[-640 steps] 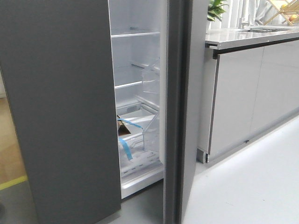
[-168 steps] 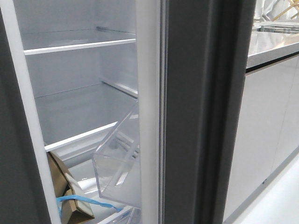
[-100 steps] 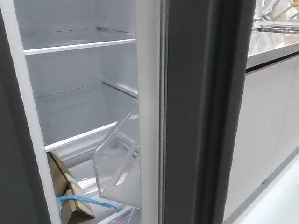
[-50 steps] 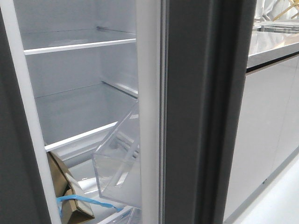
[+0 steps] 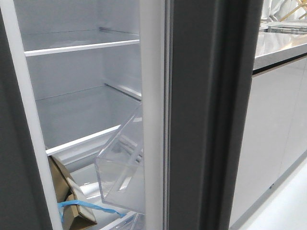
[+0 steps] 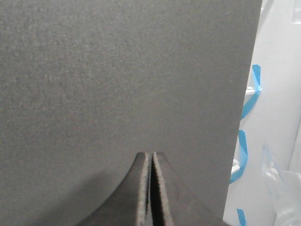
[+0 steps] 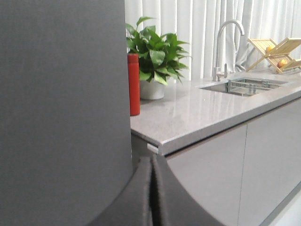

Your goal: Close fridge door

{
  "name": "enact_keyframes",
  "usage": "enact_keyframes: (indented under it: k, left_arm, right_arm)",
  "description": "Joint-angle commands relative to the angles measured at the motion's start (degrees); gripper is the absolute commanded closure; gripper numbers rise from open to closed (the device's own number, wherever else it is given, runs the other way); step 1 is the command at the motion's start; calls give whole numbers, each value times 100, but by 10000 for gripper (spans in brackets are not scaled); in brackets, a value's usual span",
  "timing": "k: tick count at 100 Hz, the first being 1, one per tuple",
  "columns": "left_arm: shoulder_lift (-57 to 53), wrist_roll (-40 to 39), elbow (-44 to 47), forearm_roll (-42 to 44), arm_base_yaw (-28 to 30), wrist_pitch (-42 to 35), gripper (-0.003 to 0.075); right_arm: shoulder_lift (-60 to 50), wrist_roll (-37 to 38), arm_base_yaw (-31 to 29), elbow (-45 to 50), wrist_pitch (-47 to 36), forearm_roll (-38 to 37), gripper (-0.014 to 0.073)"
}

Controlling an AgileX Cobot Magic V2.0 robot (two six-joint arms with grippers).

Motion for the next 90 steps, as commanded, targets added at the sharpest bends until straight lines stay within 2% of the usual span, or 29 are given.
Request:
enact_keyframes:
  k: [1, 32, 44, 63, 90]
  left_arm:
    - [109, -20, 160, -9, -46, -440, 741]
    - [109, -20, 160, -9, -46, -440, 741]
    - [109, -20, 160, -9, -46, -440, 741]
    - [109, -20, 160, -9, -46, -440, 741]
    - [109, -20, 160, -9, -46, -440, 741]
  right_arm:
    - [501, 10, -16, -657, -453, -57, 670]
    - [1699, 55, -16, -2309, 289, 117, 670]
    - [2156, 55, 142, -2863, 454, 724, 670]
    - [2695, 55, 763, -3729, 976, 829, 670]
    - [3451, 55, 1768, -4608, 979, 829, 670]
